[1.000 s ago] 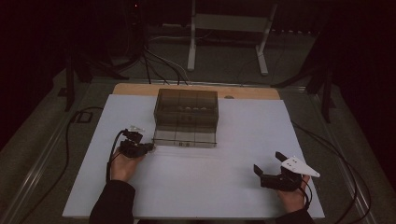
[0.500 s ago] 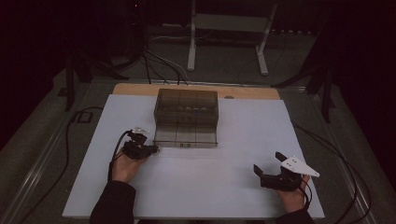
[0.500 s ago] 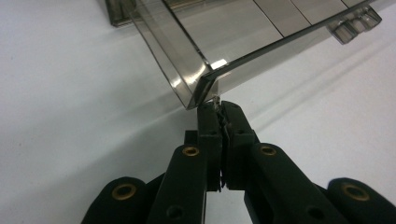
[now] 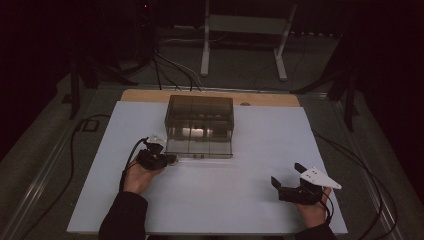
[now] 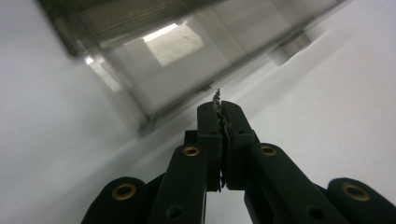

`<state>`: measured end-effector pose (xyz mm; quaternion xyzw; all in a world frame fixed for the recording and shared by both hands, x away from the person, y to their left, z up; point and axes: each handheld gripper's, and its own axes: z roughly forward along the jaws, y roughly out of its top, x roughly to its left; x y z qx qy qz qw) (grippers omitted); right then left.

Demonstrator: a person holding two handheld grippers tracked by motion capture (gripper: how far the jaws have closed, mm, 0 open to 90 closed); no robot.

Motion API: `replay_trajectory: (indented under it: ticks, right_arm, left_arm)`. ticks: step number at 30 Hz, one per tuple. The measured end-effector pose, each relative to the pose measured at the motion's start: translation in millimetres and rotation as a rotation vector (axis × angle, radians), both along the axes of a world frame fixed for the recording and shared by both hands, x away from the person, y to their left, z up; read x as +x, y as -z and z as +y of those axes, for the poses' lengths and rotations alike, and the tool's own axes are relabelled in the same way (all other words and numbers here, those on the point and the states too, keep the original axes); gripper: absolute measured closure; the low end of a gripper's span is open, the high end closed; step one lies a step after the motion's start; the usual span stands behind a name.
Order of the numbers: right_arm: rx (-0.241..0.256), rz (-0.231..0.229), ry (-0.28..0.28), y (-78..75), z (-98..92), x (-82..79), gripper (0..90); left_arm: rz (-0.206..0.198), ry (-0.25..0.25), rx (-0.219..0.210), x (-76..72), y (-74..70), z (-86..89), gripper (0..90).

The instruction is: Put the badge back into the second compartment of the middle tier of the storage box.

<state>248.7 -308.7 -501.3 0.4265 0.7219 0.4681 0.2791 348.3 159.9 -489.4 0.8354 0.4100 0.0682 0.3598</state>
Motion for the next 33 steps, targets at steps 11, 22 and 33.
replay_trajectory:
  ticks: [11,22,33]
  right_arm:
    - [0.000,0.001,-0.001,0.1,0.5,0.0,0.0]
    - [0.000,0.000,-0.001,0.2,0.6,0.3,0.0]
    - [0.003,0.000,0.001,-0.3,0.0,-0.1,0.0]
  left_arm:
    - [-0.027,-0.014,0.025,2.6,-0.9,-5.4,89.1]
    - [-0.063,-0.044,0.005,5.5,-3.3,-9.5,89.1]
    - [-0.089,-0.033,-0.010,6.9,-9.6,-19.9,89.1]
